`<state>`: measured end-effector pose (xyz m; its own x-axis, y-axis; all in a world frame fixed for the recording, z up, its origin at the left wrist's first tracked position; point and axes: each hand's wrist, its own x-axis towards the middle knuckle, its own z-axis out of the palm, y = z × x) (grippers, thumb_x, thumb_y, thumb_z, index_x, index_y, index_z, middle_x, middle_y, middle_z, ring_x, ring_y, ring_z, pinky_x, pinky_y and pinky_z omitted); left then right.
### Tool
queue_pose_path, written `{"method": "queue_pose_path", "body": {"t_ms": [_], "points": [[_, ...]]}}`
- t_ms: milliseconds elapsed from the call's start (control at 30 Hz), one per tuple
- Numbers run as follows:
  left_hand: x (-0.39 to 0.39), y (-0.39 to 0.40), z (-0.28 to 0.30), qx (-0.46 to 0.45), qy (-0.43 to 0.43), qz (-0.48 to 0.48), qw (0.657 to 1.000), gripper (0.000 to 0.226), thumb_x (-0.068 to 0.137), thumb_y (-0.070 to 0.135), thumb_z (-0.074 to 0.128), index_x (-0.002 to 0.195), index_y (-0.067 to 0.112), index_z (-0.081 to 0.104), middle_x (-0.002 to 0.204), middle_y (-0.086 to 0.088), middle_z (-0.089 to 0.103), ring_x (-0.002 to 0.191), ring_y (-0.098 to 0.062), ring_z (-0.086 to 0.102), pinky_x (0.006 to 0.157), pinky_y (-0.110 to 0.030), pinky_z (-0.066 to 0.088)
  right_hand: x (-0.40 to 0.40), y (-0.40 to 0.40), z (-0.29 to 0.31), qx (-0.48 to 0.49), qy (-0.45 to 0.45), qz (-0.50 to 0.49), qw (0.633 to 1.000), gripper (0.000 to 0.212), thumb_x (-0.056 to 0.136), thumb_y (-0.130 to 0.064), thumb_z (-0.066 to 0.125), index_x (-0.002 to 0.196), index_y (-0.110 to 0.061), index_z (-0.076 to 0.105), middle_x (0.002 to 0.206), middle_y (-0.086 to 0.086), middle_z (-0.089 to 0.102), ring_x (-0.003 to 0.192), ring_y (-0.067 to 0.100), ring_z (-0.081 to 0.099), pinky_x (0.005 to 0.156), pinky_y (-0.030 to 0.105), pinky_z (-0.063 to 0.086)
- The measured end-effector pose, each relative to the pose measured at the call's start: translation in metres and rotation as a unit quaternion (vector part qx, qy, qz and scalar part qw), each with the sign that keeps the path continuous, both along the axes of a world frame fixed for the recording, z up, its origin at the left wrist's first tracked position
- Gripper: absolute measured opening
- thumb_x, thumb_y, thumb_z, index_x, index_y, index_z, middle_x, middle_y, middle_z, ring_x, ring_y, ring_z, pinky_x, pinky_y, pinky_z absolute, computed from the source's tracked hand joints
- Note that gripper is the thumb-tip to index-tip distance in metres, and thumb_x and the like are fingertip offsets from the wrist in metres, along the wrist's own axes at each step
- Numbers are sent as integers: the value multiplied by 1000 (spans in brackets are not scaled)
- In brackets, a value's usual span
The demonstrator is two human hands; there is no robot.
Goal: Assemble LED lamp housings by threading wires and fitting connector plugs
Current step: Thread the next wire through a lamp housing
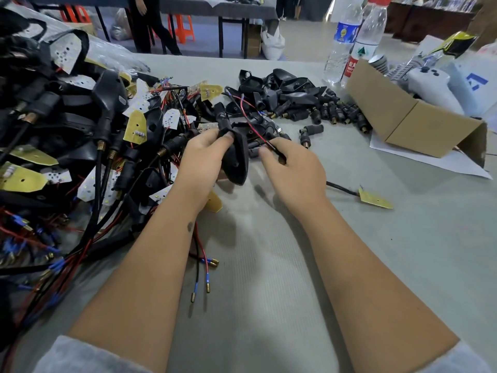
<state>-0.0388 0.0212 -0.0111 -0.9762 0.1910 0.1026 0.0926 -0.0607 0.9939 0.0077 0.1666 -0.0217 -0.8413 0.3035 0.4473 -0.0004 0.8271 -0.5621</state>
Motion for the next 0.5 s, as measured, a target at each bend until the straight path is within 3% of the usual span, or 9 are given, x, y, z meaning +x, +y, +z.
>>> {"method": "queue_pose_path", "body": {"t_ms": [100, 267, 300, 367, 433, 500], "points": [[-3, -7, 1, 55, 1, -16, 998, 33, 97, 25, 51, 76, 33, 76, 93, -1, 76, 88, -23, 71, 72, -35, 56, 4, 0, 4, 32, 25, 58, 997, 47, 96, -48, 44, 57, -24, 39, 56, -4, 42, 63, 13, 43, 52, 32, 30], [-8, -12, 0, 138, -2, -14, 990, 27, 95, 25, 52, 81, 23, 75, 97, 0, 76, 79, -7, 68, 62, -18, 51, 2, 8, 1, 101, -31, 54, 993, 49, 96, -41, 50, 53, -18, 46, 59, 0, 48, 68, 24, 50, 53, 34, 27], [-9, -11, -2, 140, -3, -15, 990, 29, 96, 24, 52, 80, 23, 76, 95, -2, 76, 77, -7, 68, 62, -18, 51, 1, 9, 1, 105, -41, 57, 992, 42, 96, -38, 51, 58, -20, 54, 64, -1, 51, 74, 24, 52, 58, 35, 32], [-10, -9, -5, 129, 1, -26, 991, 31, 96, 20, 52, 79, 23, 78, 95, -4, 76, 82, -10, 70, 68, -21, 53, 0, 7, 1, 108, -47, 62, 991, 23, 95, -30, 53, 86, -20, 71, 84, 0, 61, 89, 24, 56, 78, 40, 43], [-9, -5, -6, 120, 7, -54, 991, 31, 97, 17, 52, 80, 22, 78, 98, -5, 76, 85, -13, 71, 72, -24, 55, -1, 2, 2, 77, -19, 93, 992, 20, 94, -23, 55, 106, -20, 71, 97, 0, 66, 96, 22, 58, 87, 43, 44], [-6, -1, -6, 115, 2, -72, 991, 34, 99, 13, 51, 81, 22, 79, 98, -5, 76, 88, -16, 71, 78, -28, 56, -1, -8, 2, -9, 0, 144, 990, 21, 96, -18, 54, 110, -18, 69, 100, -1, 68, 96, 19, 60, 86, 43, 46]]}}
